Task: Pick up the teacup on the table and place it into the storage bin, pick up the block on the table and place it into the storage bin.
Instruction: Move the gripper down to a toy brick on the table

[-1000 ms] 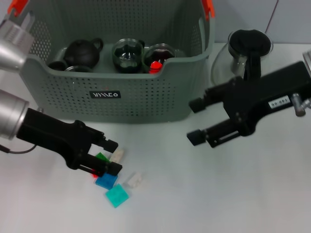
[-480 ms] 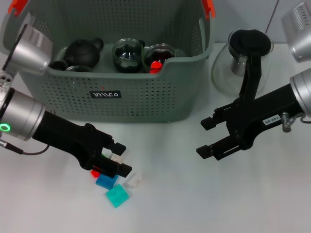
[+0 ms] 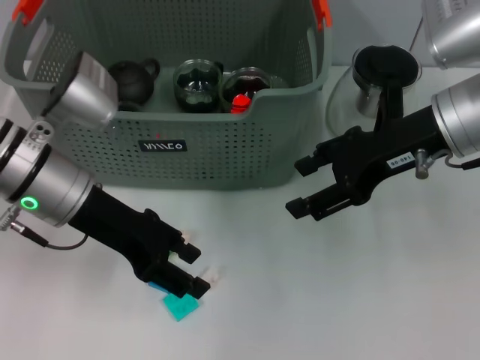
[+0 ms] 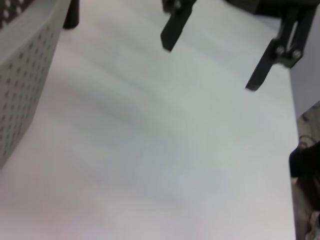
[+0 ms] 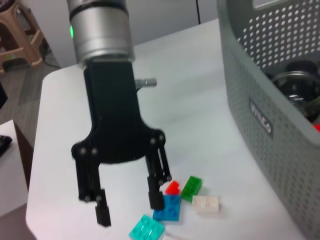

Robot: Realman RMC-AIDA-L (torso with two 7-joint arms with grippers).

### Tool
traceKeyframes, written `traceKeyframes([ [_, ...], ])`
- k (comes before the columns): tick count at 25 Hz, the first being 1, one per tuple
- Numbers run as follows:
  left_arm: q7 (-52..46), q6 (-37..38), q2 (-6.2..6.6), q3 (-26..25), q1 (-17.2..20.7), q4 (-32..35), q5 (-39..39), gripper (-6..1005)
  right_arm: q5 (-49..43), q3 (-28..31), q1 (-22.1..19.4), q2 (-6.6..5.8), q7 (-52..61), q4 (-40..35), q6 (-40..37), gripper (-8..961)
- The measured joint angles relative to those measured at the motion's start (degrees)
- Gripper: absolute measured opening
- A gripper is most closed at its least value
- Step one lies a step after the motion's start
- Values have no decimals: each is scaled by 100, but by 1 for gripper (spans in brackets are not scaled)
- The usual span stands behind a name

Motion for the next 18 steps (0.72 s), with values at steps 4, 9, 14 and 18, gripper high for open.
traceKeyframes([
  [4,-576,8,-77,208,39,-386,137,681,1,112,56,38,1,50,67,837],
  [9,-1208,326,-255,292,154,-1218,371,682,7,179,62,107,-46,70,187,837],
  [14,-1766,369,-502,370,350,-2105,564,682,69,182,75,116,-118,174,226,838],
  [18,-2026,194,-571,547,447,-2178,541,683,128,179,58,115,-150,216,236,838],
])
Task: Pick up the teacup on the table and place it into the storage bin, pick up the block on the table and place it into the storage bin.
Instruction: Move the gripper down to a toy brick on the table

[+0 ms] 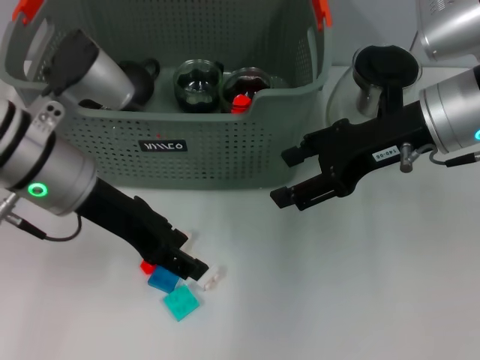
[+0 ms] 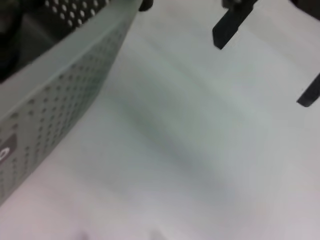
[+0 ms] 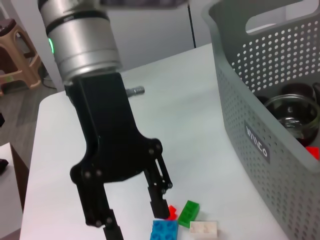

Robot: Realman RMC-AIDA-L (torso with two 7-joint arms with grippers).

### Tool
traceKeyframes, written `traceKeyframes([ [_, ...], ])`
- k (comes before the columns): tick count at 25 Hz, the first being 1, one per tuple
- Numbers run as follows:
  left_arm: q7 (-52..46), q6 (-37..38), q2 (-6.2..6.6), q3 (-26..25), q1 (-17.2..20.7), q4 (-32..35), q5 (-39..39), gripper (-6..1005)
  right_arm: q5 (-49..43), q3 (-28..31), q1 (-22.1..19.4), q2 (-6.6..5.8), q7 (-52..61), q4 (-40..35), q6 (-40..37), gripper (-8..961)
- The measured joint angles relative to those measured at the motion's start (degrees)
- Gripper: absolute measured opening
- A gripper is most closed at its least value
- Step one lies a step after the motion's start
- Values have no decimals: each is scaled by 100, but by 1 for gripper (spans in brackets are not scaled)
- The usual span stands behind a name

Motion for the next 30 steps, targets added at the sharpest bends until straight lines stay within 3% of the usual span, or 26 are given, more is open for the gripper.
traceKeyframes([
  [15,-841,-971,-7,1952,97,190,15,683,14,2,-36,-83,-219,153,1,838],
  [30,-961,-1652,-3,2392,-45,455,128,681,5,91,-104,-137,-281,160,-1,837],
])
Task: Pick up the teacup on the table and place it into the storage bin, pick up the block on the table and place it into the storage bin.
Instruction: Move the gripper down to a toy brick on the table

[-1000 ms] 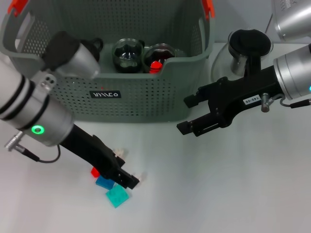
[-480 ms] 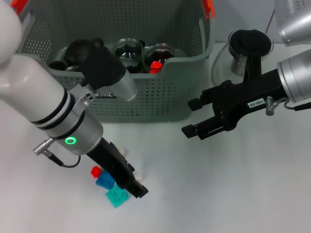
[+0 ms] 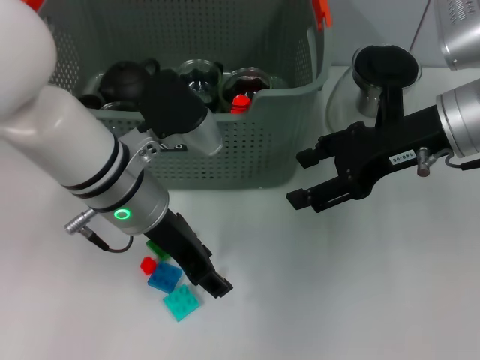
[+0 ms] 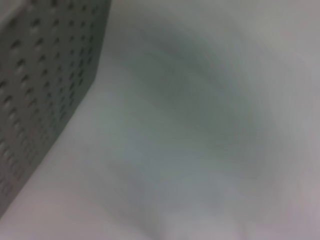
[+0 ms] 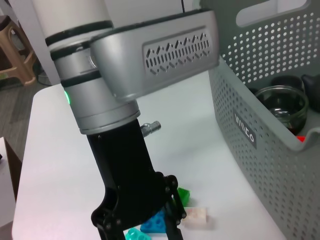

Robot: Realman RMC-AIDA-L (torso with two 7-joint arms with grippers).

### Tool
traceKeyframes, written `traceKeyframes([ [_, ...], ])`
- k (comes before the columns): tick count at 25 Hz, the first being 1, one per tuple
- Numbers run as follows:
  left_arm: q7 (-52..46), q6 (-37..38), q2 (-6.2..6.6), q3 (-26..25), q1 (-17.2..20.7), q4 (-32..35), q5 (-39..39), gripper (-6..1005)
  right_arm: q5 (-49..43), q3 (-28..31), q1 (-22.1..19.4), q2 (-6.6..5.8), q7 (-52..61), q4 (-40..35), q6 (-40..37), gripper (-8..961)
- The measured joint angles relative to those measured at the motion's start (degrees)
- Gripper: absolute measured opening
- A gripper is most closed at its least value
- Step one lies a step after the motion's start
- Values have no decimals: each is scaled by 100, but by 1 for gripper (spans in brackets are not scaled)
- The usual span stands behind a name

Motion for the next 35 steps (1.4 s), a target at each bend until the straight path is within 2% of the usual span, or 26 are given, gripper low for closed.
traceKeyframes([
  [8,-78,-274,5,304,-155,281,67,680,4,65,3,-29,-89,52,2,837],
  [23,-78,-416,-3,421,-243,447,150,677,0,223,21,-46,-265,211,12,838],
  [35,-107,-378,-3,473,-234,457,149,674,-78,55,0,-52,-426,212,-304,837],
])
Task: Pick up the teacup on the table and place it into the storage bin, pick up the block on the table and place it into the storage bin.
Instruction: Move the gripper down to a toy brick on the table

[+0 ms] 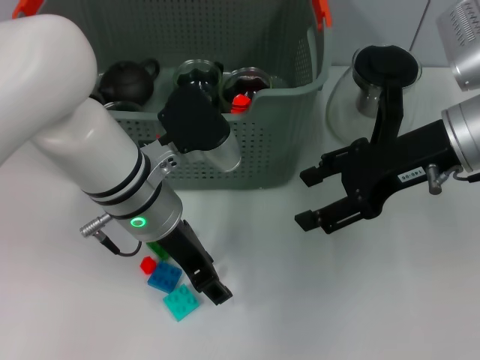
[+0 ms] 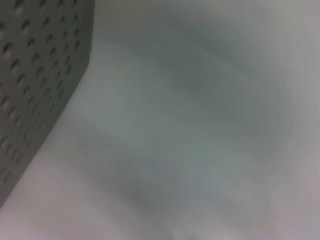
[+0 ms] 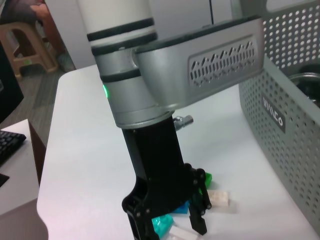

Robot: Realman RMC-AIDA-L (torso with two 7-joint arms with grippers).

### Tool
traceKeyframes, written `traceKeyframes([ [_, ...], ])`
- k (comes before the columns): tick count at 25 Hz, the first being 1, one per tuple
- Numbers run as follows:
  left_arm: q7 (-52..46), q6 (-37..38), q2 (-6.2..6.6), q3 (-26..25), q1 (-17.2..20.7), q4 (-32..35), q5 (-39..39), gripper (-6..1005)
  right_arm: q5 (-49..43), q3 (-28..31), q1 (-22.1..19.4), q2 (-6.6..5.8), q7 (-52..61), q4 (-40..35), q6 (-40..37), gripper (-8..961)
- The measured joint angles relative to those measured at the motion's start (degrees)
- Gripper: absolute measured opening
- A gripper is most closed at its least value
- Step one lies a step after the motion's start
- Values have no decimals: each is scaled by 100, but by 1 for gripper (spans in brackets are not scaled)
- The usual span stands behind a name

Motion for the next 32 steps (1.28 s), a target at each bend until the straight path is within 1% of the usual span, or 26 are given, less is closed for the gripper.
traceKeyframes([
  [11,-18,5,3,3,0,-4,-1,674,-107,1,3,-3,1,7,-54,838],
  [25,-29,-27,6,-5,-2,-5,7,549,-108,82,-6,-3,-9,7,7,837],
  [30,-30,-38,7,8,6,-1,133,505,-101,87,-6,-3,-9,8,25,837],
  [32,-30,-59,3,38,11,4,152,455,-94,87,-6,-3,-9,8,42,837],
])
